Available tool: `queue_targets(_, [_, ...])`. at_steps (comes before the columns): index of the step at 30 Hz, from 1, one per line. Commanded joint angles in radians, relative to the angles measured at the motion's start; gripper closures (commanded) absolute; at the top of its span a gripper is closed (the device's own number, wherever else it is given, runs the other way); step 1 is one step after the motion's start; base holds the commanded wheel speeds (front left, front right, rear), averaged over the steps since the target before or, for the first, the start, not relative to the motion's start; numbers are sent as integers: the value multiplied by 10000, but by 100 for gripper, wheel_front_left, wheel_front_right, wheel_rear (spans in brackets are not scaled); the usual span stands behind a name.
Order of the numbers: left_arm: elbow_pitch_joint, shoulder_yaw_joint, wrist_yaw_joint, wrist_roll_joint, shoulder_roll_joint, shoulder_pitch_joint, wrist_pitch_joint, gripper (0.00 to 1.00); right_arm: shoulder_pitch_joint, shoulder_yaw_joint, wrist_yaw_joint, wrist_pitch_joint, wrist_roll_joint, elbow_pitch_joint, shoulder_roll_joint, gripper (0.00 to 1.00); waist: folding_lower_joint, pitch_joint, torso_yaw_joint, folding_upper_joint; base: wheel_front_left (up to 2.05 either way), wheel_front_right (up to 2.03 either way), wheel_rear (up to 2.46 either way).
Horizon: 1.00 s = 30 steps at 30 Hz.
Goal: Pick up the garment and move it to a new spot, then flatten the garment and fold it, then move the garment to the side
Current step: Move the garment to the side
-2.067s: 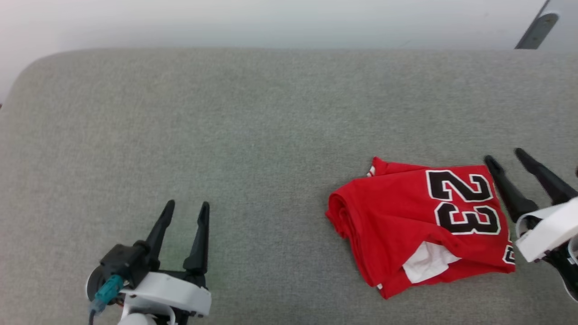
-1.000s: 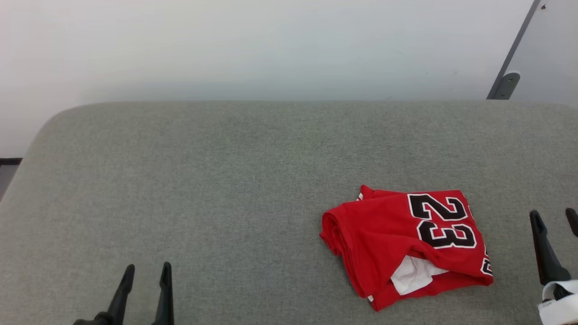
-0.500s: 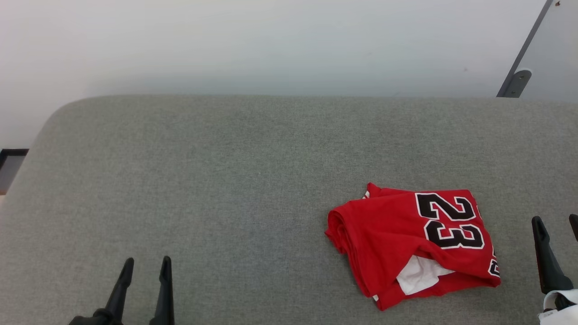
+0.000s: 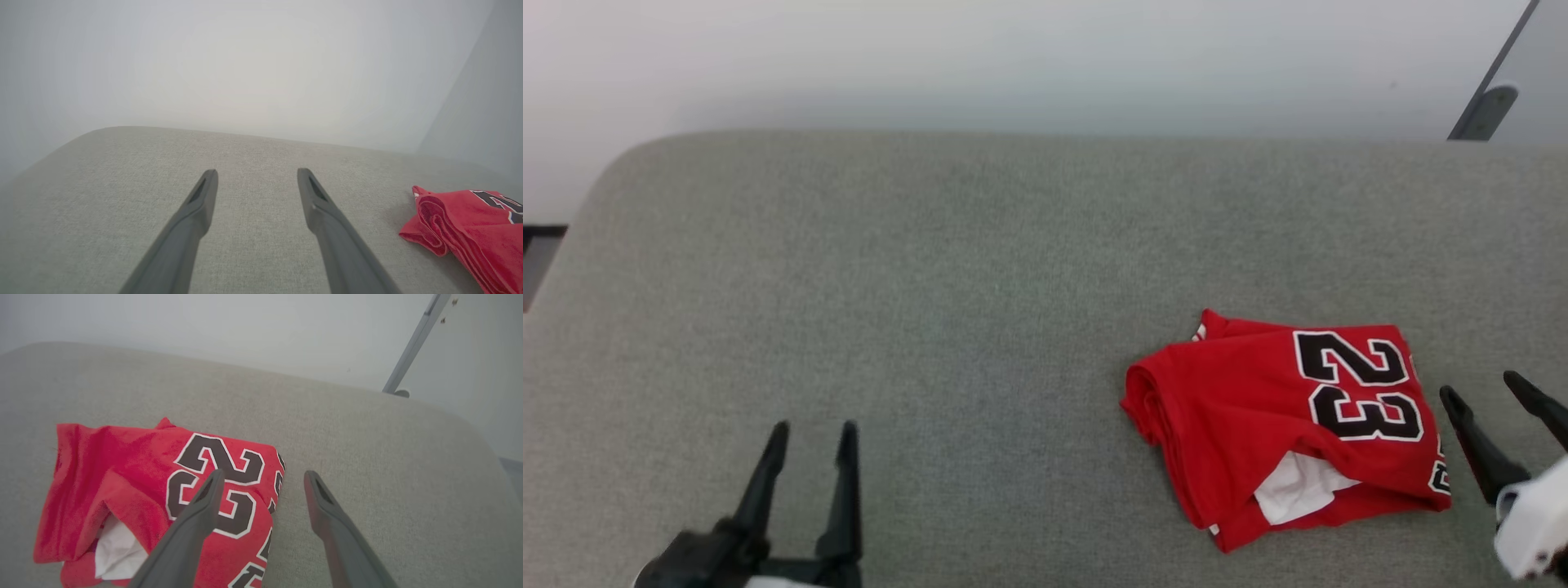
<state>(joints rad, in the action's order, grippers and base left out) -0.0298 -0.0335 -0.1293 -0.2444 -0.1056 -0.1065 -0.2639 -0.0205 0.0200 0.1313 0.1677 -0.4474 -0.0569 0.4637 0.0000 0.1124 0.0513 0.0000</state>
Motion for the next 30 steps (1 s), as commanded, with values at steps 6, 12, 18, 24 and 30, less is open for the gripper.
queue_targets(6, [278, 574, -17, 81, -76, 970, 0, 0, -1350, 1079, -15, 3628, -1574, 235, 1320, 0, 0, 838, 248, 0, 0, 0, 0])
queue_targets(12, [448, 1073, -17, 1, -22, 1796, 2, 0, -2191, 1495, -15, 6440, -2637, 649, 2078, 0, 0, 1510, 491, 0, 0, 0, 0])
queue_targets(18, [477, 1534, -17, 121, 70, 2585, 2, 0, -2538, 1393, -15, 7276, -2576, 851, 1832, 0, 0, 2375, 650, 0, 0, 0, 0])
queue_targets(24, [642, 1775, -17, 167, -71, 3193, 2, 0, -2672, 1615, -15, 6837, -2616, 1110, 1267, 77, 0, 2914, 476, 0, 0, 0, 0])
queue_targets(30, [632, 1797, -17, 200, -430, 3493, 0, 0, -3086, 1427, -28, 5603, -2644, 1312, 1106, 100, 0, 3147, -292, 0, 0, 0, 0])
